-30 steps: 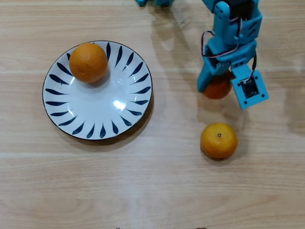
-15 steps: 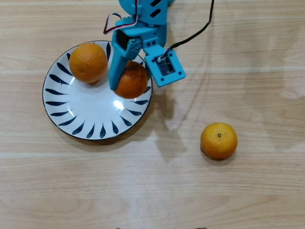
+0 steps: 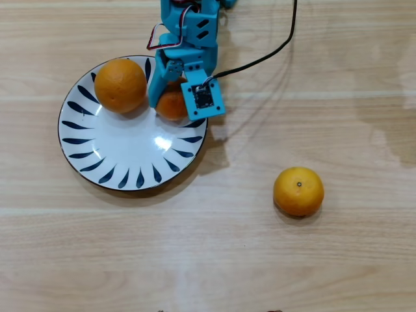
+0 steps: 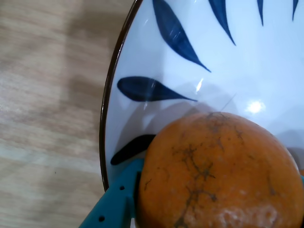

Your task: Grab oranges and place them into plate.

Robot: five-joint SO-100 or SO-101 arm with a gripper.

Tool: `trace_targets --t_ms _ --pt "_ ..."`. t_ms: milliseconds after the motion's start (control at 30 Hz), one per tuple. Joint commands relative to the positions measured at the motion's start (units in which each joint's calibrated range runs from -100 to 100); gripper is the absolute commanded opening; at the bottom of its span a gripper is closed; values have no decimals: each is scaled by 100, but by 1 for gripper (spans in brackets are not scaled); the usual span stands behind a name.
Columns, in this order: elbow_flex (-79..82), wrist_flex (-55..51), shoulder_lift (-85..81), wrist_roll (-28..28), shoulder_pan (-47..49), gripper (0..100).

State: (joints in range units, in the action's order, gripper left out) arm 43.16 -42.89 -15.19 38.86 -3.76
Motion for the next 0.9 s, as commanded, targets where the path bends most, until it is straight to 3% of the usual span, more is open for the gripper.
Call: trace_targets --t_ms 0,167,300,400,567,867 --pt "-11 99 -205 39 53 29" --pt "-228 56 -408 39 198 49" --pt "-753 -425 -586 39 343 50" --pt "-1532 -1233 -602 50 456 43" --pt "-2899 -2599 -543 473 972 22" --pt "-4293 -2892 -61 1331 2505 2"
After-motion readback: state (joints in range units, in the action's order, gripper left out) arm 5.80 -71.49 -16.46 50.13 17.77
